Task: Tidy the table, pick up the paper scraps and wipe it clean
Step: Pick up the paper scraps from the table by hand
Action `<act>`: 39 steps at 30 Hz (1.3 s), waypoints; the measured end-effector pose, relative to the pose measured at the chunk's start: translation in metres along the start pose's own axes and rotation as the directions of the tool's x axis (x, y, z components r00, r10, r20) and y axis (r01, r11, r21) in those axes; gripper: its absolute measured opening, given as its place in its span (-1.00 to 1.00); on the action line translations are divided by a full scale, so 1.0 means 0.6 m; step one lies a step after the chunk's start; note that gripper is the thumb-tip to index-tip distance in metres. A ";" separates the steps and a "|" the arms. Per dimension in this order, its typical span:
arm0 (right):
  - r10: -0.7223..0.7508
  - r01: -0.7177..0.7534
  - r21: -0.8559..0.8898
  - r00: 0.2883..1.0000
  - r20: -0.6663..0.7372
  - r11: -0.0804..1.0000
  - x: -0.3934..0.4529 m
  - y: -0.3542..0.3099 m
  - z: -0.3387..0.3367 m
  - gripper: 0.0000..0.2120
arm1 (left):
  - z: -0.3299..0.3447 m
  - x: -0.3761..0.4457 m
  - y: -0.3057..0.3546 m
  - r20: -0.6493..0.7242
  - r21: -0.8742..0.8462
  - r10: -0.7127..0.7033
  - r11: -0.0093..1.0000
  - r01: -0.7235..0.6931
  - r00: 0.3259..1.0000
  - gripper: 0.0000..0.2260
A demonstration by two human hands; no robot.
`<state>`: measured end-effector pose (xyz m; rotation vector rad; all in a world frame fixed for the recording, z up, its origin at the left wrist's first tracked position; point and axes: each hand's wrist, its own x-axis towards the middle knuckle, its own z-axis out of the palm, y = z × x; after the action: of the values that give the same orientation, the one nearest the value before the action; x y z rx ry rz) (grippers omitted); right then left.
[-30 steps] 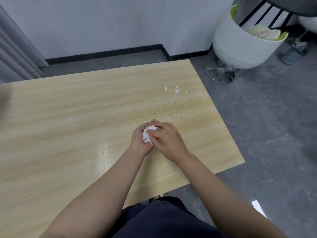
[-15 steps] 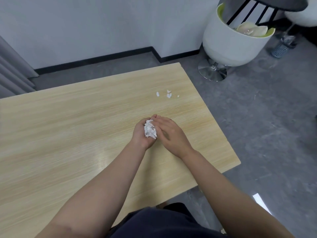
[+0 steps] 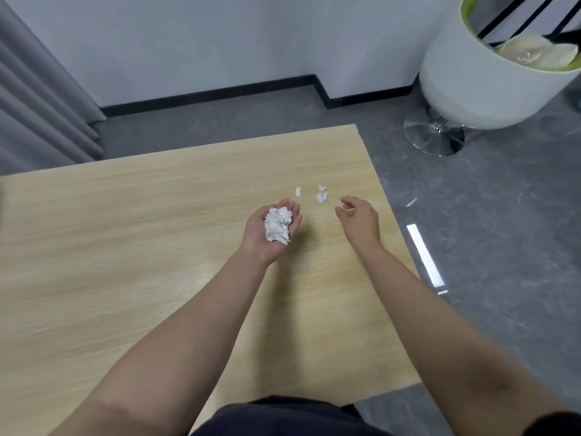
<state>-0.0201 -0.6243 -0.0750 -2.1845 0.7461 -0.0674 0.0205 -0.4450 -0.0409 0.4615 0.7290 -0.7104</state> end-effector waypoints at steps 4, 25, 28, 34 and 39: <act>0.099 -0.084 -0.147 0.990 0.098 0.986 0.064 0.030 0.025 -0.62 | 0.009 0.024 0.010 -0.008 -0.020 -0.006 1.000 0.006 1.000 -0.73; -0.157 0.251 -0.347 0.948 0.276 0.904 0.134 -0.041 0.128 -0.63 | 0.001 0.073 0.039 -0.108 -0.047 -0.002 0.999 -0.003 0.994 -0.70; -0.244 0.349 -0.323 0.914 0.325 0.880 0.131 -0.041 0.132 -0.79 | -0.003 0.071 0.042 -0.110 -0.055 0.008 0.998 -0.014 0.994 -0.70; -0.264 0.362 -0.295 0.909 0.322 0.884 0.111 -0.045 0.128 -0.85 | -0.019 0.062 0.049 -0.138 -0.057 0.031 0.998 -0.039 0.990 -0.70; -0.296 0.308 -0.038 0.937 0.183 0.951 0.076 -0.084 0.104 -0.89 | -0.030 0.053 0.049 -0.180 -0.049 0.031 0.998 -0.041 0.983 -0.71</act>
<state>0.0599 -0.5806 -0.0898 -2.3177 0.3131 -0.0060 0.0510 -0.4274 -0.0725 0.4938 0.9044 -0.6195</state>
